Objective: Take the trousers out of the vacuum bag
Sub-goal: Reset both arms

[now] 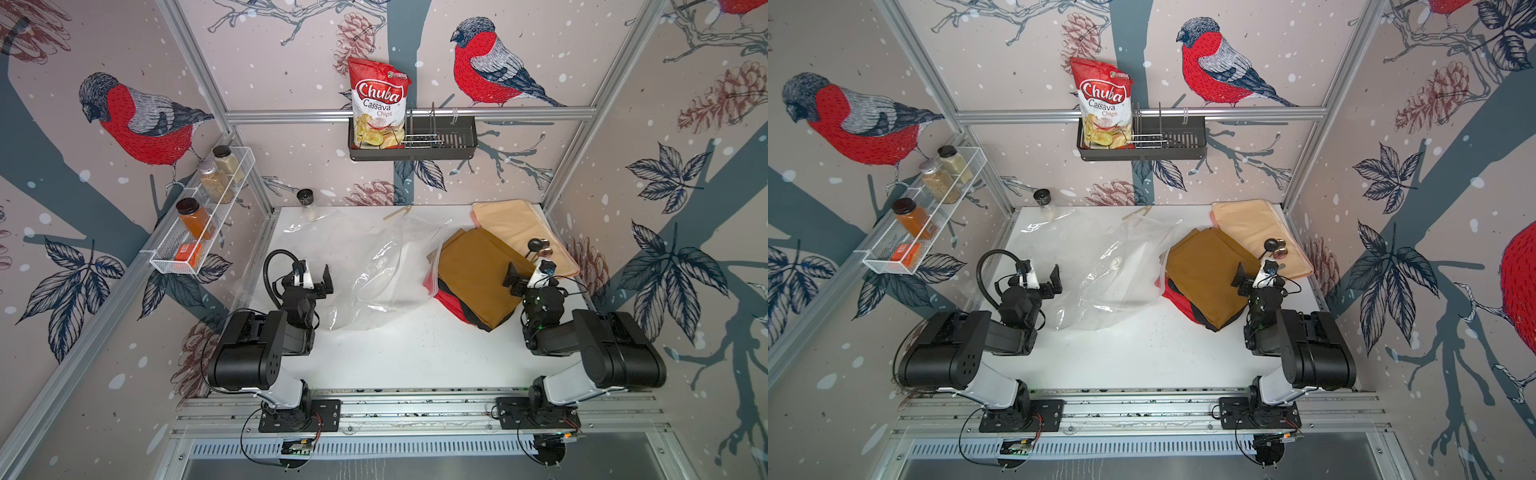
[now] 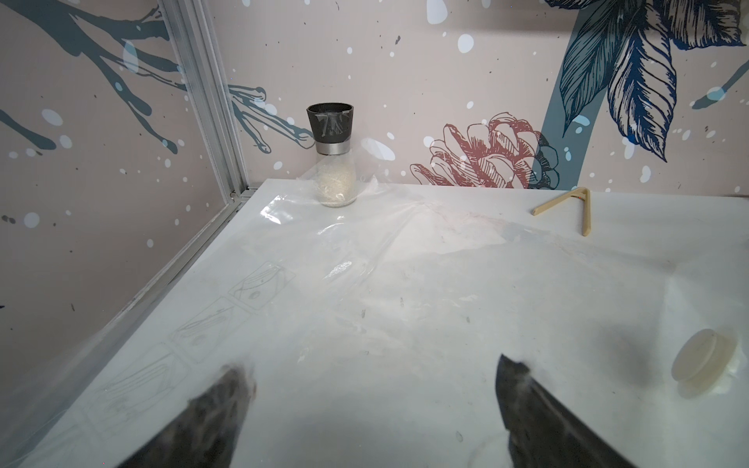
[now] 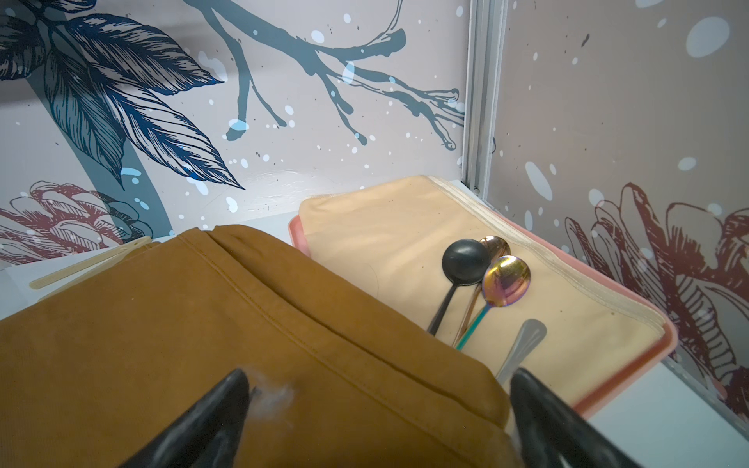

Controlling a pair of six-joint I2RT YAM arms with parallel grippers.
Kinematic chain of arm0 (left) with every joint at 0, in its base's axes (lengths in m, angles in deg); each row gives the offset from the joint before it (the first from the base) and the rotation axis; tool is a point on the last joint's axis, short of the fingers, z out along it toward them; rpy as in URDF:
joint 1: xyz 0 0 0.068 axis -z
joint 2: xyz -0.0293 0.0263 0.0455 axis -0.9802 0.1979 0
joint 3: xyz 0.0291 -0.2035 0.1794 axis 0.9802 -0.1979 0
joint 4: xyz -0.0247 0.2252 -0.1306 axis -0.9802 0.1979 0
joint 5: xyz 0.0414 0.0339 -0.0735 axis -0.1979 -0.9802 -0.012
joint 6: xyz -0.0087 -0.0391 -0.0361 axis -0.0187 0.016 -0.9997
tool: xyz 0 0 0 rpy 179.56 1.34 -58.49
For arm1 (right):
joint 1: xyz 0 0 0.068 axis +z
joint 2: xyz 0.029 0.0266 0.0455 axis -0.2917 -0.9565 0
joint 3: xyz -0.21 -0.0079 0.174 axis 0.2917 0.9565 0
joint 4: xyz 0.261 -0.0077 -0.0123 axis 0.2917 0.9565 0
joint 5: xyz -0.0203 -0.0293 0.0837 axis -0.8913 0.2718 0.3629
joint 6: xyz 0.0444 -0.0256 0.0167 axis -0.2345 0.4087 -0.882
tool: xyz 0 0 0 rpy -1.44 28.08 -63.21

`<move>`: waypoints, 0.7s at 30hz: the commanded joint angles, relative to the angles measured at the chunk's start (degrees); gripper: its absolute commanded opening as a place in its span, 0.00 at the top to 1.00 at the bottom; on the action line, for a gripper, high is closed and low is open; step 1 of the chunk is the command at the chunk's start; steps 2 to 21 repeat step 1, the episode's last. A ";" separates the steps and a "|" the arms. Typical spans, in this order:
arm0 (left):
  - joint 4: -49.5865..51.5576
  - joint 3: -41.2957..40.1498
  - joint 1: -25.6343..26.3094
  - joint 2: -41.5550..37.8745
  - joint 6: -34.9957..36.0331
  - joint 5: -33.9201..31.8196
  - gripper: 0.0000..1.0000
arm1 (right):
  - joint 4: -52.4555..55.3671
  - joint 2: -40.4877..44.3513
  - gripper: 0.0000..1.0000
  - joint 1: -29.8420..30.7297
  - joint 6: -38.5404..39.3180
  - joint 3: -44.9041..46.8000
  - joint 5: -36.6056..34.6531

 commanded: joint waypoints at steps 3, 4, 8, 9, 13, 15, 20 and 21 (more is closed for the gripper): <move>-1.38 0.21 -0.05 -0.04 0.91 0.37 0.02 | -0.44 -0.08 0.00 0.03 0.25 -0.27 0.27; -1.38 0.21 -0.05 -0.04 0.91 0.37 0.02 | -0.44 -0.08 0.00 0.03 0.25 -0.27 0.27; -1.38 0.21 -0.05 -0.04 0.91 0.37 0.02 | -0.44 -0.08 0.00 0.03 0.25 -0.27 0.27; -1.38 0.21 -0.05 -0.04 0.91 0.37 0.02 | -0.44 -0.08 0.00 0.03 0.25 -0.27 0.27; -1.38 0.21 -0.05 -0.04 0.91 0.37 0.02 | -0.44 -0.08 0.00 0.03 0.25 -0.27 0.27; -1.38 0.21 -0.05 -0.04 0.91 0.37 0.02 | -0.44 -0.08 0.00 0.03 0.25 -0.27 0.27; -1.38 0.21 -0.05 -0.04 0.91 0.37 0.02 | -0.44 -0.08 0.00 0.03 0.25 -0.27 0.27; -1.38 0.21 -0.05 -0.04 0.91 0.37 0.02 | -0.44 -0.08 0.00 0.03 0.25 -0.27 0.27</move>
